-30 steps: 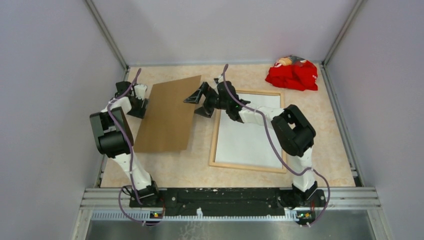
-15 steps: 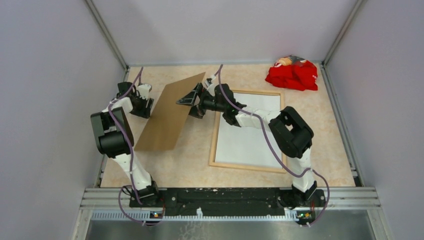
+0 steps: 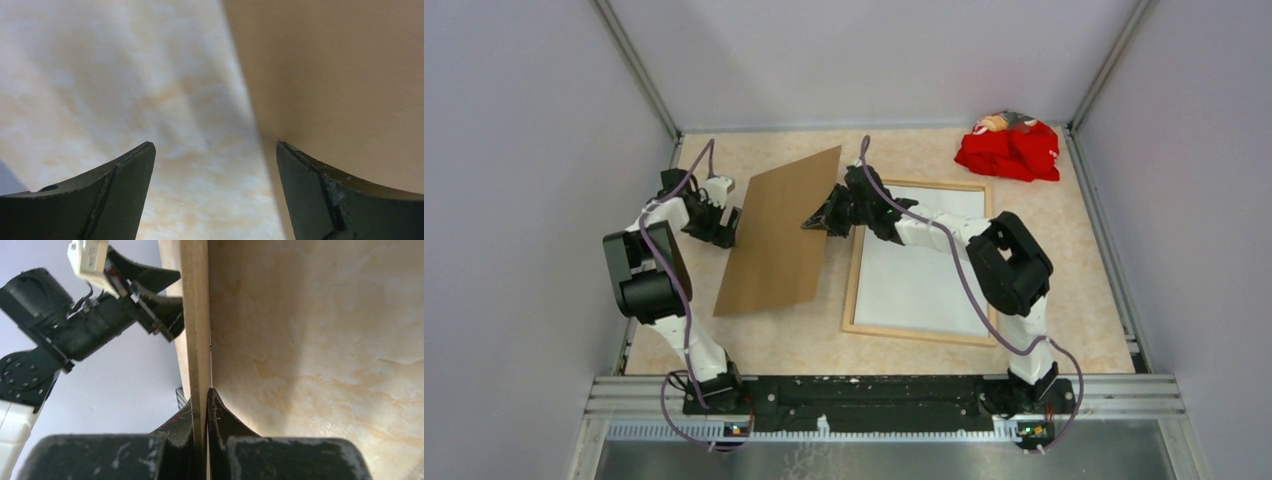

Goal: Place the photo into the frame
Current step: Turn over the photo frame item at the center of the board.

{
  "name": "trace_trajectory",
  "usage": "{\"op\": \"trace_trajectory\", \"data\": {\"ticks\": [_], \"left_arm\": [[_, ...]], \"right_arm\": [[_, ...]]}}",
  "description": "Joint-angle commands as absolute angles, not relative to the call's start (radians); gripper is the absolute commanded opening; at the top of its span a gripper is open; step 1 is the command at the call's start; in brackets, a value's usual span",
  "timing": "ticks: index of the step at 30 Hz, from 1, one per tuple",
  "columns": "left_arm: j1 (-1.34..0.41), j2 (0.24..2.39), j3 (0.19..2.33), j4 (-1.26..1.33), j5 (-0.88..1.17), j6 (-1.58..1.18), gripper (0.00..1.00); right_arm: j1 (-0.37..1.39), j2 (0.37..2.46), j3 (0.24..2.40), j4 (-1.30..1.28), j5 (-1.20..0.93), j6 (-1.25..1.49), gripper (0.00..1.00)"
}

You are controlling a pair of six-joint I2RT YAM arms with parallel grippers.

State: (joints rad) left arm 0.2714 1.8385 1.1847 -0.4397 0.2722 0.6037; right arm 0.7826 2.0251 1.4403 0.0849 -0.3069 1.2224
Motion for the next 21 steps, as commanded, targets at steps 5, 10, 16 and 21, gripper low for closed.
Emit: {"op": "trace_trajectory", "data": {"ticks": [5, 10, 16, 21], "left_arm": [[0.230, 1.584, 1.266, -0.836, 0.689, 0.749, 0.98], [0.190, 1.309, 1.252, -0.848, 0.888, 0.901, 0.98], [0.091, 1.056, 1.197, -0.880, 0.910, 1.109, 0.98], [0.005, 0.974, 1.132, -0.901, 0.831, 1.239, 0.98]], "right_arm": [[0.717, 1.945, 1.590, 0.008, -0.292, 1.257, 0.00], [0.647, 1.920, 1.655, -0.077, -0.285, 1.308, 0.00], [0.611, 1.916, 1.705, -0.115, -0.277, 1.407, 0.00], [0.612, 1.921, 1.759, -0.126, -0.288, 1.455, 0.00]]}}
